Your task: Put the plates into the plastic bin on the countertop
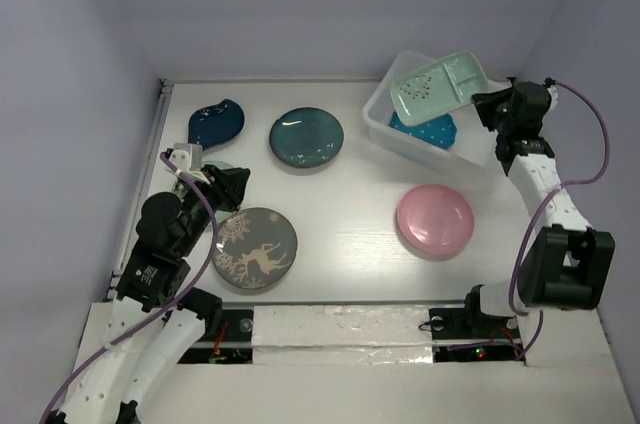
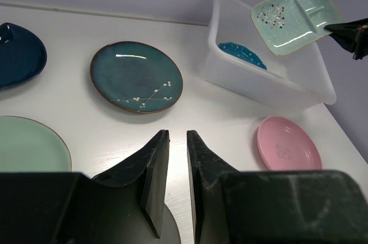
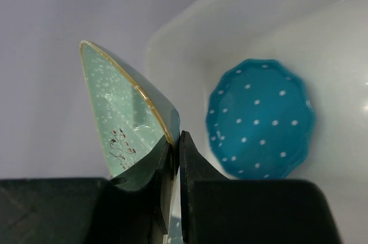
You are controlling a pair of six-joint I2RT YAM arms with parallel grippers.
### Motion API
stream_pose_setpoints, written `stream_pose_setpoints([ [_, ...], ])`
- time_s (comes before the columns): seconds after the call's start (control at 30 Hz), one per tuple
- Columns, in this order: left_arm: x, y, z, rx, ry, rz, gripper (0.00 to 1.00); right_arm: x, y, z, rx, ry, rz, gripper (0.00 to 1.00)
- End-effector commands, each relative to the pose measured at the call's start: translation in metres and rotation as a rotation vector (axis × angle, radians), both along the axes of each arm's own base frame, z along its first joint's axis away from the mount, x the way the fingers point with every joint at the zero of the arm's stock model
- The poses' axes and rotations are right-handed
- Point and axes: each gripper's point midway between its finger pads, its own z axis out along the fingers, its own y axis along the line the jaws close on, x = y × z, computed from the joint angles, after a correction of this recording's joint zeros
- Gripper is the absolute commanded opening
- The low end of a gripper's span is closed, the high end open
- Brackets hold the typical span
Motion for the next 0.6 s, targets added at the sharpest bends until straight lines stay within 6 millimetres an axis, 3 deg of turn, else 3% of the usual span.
stream_pose_setpoints([
  [0.0, -0.001, -0.001, 0.016, -0.02, -0.046, -0.007, 0.17, 0.022, -0.008, 0.062, 0.041, -0.181, 0.011, 0.0],
  [0.27, -0.001, -0.003, 0.015, -0.017, -0.043, -0.012, 0.17, 0.05, -0.02, 0.005, 0.053, -0.057, -0.022, 0.0],
  [0.57, -0.001, -0.004, 0.015, -0.018, -0.041, -0.013, 0.17, 0.065, -0.028, -0.052, 0.061, 0.064, -0.056, 0.0],
])
